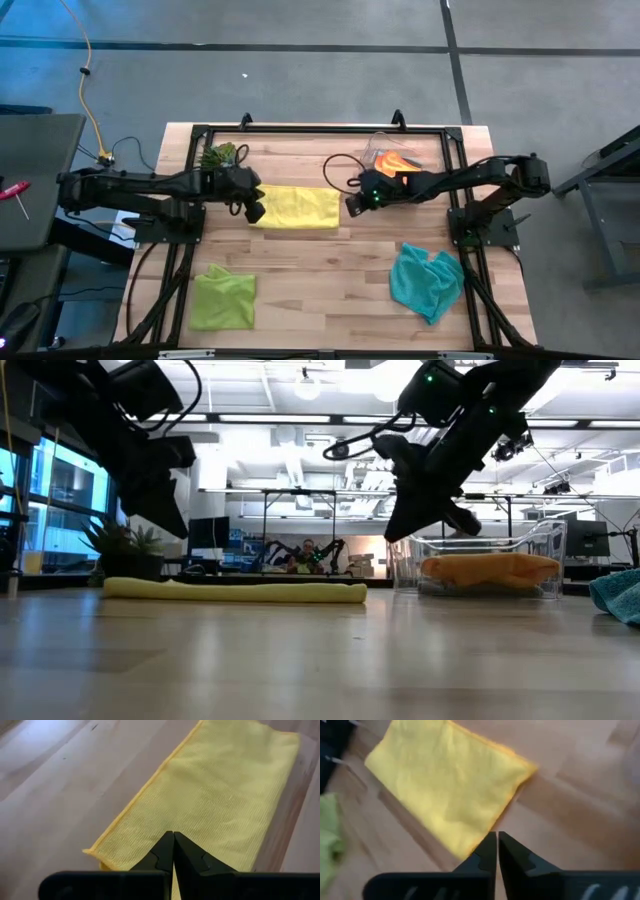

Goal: Fold microfiber towels
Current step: Fold the yellow microfiber towel

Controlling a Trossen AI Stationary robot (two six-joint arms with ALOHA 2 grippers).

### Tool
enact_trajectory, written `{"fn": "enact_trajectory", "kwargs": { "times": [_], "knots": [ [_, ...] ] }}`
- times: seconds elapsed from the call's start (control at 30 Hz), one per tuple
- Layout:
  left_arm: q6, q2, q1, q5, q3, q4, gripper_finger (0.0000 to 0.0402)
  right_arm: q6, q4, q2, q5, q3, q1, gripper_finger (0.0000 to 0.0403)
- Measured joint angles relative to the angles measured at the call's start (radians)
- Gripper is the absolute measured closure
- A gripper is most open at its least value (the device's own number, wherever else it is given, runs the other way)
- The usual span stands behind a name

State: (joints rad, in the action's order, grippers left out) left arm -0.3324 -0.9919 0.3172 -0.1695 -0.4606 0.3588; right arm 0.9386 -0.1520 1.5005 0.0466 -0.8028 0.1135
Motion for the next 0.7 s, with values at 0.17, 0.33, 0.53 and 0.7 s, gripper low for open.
{"fn": "enact_trajectory", "kwargs": {
  "times": [0.17, 0.33, 0.53, 0.7],
  "knots": [
    [0.007, 0.004, 0.0, 0.0, 0.0, -0.003, 0.0401, 0.184, 0.0, 0.0, -0.031, 0.0, -0.01, 0.0309],
    [0.042, 0.004, 0.0, -0.006, 0.0, -0.014, 0.0401, 0.305, 0.057, 0.044, -0.074, 0.0, -0.002, 0.0192],
    [0.125, 0.004, 0.006, 0.007, -0.001, -0.013, 0.0401, 0.445, 0.132, 0.181, -0.09, -0.001, 0.016, 0.0121],
    [0.168, 0.004, 0.026, 0.053, -0.002, -0.011, 0.0401, 0.484, 0.233, 0.26, -0.13, -0.019, 0.023, 0.0117]
  ]
}}
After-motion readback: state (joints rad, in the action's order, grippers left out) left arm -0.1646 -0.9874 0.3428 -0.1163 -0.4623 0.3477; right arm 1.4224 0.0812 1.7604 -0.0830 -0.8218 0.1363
